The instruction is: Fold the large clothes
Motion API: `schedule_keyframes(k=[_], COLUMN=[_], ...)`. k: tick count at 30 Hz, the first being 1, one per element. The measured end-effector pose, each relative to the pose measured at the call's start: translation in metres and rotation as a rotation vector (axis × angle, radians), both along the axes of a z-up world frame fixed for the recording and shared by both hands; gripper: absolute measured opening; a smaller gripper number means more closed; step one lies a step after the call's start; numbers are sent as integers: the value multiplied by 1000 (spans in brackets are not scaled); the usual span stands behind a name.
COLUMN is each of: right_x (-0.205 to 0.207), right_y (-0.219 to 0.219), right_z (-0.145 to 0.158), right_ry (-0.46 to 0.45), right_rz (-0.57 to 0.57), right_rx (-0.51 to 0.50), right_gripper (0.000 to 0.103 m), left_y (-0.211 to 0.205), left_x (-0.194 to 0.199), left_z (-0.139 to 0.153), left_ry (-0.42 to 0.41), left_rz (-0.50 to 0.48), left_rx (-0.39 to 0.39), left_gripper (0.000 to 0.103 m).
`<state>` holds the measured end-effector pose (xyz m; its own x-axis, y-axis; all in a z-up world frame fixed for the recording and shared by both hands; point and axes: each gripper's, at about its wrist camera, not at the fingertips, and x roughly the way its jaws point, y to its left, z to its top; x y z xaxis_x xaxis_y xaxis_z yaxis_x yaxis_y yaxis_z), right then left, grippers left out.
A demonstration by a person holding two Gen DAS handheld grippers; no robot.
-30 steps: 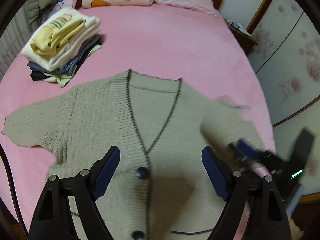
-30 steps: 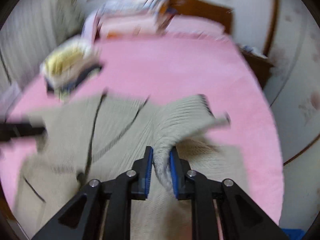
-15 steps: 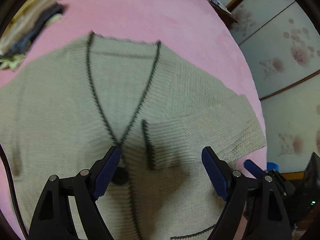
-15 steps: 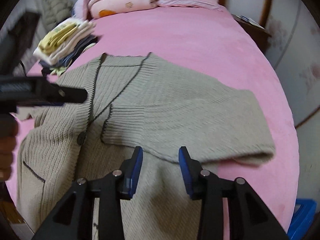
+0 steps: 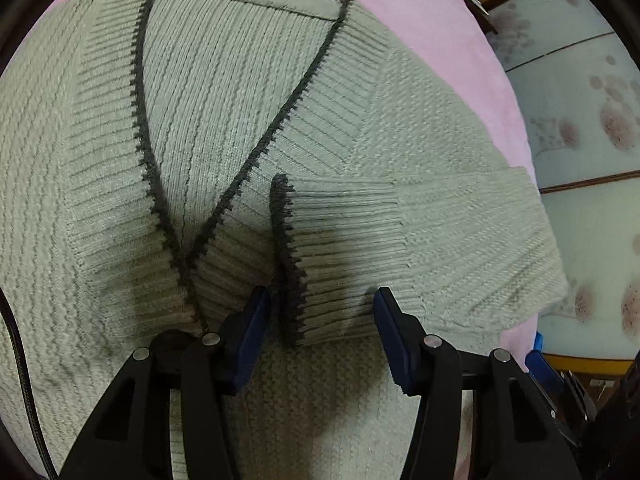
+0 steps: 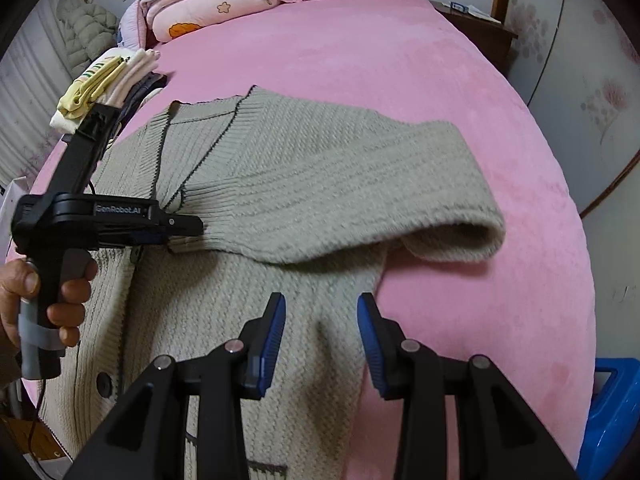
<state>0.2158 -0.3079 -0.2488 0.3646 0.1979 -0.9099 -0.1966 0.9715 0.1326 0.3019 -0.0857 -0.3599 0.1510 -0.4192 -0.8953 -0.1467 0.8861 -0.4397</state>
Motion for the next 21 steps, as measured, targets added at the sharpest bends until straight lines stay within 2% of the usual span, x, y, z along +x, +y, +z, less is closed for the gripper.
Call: schedule_keyframes(k=[2,3,4,5,6,9,13,16,18,21], right_x=[0,0,0,0,1,6,19,32,41,57], right_y=[-3,-5,-7,-10,-13,-30,-58,-74,-79,-80], right_z=[-2,-3,-5,-7,-9,-19,-33,-41,-46,-53], right_ry=[3,4,6,10,17,45,73,82,84,89], right_rz=[-7,-11,-17,-25,-36,-99,-232,-323,-362,-402], right_rx=[2,2,0,-4,-6,8,79,154,186,215], right_gripper=[37,37,37,37,37,37,38,40,43,43], left_y=[-4,-7,-12,-16,-21,-32,-38,-44,-47,-43], left_x=[2,4,8,14,17,26,34,46,51,45], left_z=[-3,-3,-3,-2,-1,22,73,117,142,164], left_ry=[8,12,17,29,46,21,-104,-212,-283,-326], left_rz=[3,1,-7,-22,-35,-21,15,29,30,-9], left_rx=[7,21,44,70,73,83,4,-22,-20,25], left_gripper=[53,49,39,12,8,6,6,6,6,5])
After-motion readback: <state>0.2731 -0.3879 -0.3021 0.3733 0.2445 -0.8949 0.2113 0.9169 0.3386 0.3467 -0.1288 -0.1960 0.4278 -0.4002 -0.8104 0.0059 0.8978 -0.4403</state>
